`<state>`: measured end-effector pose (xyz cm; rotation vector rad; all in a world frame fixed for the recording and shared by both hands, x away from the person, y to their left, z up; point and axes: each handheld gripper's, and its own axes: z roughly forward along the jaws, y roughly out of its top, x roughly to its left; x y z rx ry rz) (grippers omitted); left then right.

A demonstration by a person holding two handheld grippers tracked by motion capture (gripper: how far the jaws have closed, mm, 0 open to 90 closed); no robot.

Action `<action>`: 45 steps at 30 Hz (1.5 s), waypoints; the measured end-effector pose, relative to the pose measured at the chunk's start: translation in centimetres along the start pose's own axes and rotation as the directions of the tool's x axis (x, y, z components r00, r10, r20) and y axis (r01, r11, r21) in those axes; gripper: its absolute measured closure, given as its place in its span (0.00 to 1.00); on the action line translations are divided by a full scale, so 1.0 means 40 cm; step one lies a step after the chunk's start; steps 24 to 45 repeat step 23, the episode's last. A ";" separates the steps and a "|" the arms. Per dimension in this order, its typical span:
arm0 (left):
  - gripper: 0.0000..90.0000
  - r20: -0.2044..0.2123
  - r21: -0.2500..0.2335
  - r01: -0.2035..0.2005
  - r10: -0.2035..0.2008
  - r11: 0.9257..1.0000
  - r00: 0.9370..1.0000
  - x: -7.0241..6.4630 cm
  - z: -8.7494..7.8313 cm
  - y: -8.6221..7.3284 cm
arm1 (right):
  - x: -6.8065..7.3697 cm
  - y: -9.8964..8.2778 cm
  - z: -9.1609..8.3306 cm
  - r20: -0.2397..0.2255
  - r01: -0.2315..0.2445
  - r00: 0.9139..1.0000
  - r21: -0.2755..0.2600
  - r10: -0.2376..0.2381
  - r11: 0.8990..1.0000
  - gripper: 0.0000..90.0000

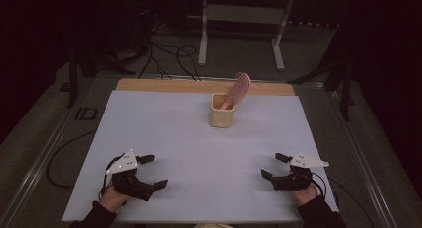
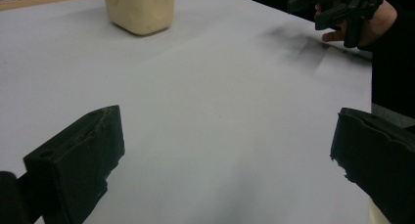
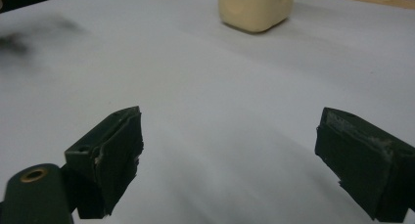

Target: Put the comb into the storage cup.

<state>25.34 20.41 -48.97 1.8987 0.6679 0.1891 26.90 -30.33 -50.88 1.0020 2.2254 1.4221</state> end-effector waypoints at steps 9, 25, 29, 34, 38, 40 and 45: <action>0.00 0.000 0.001 -0.003 0.003 1.000 1.000 -0.001 0.001 -0.001 | 0.004 0.000 0.002 -0.006 0.013 1.000 0.004 -0.013 1.000 0.11; 0.00 0.002 -0.001 -0.003 0.003 1.000 1.000 -0.001 0.000 0.000 | 0.007 0.000 0.001 -0.011 0.011 1.000 0.001 -0.011 1.000 0.11; 0.00 0.002 -0.001 -0.003 0.003 1.000 1.000 -0.001 0.000 0.000 | 0.007 0.000 0.001 -0.011 0.011 1.000 0.001 -0.011 1.000 0.11; 0.00 0.002 -0.001 -0.003 0.003 1.000 1.000 -0.001 0.000 0.000 | 0.007 0.000 0.001 -0.011 0.011 1.000 0.001 -0.011 1.000 0.11; 0.00 0.002 -0.001 -0.003 0.003 1.000 1.000 -0.001 0.000 0.000 | 0.007 0.000 0.001 -0.011 0.011 1.000 0.001 -0.011 1.000 0.11; 0.00 0.002 -0.001 -0.003 0.003 1.000 1.000 -0.001 0.000 0.000 | 0.007 0.000 0.001 -0.011 0.011 1.000 0.001 -0.011 1.000 0.11; 0.00 0.002 -0.001 -0.003 0.003 1.000 1.000 -0.001 0.000 0.000 | 0.007 0.000 0.001 -0.011 0.011 1.000 0.001 -0.011 1.000 0.11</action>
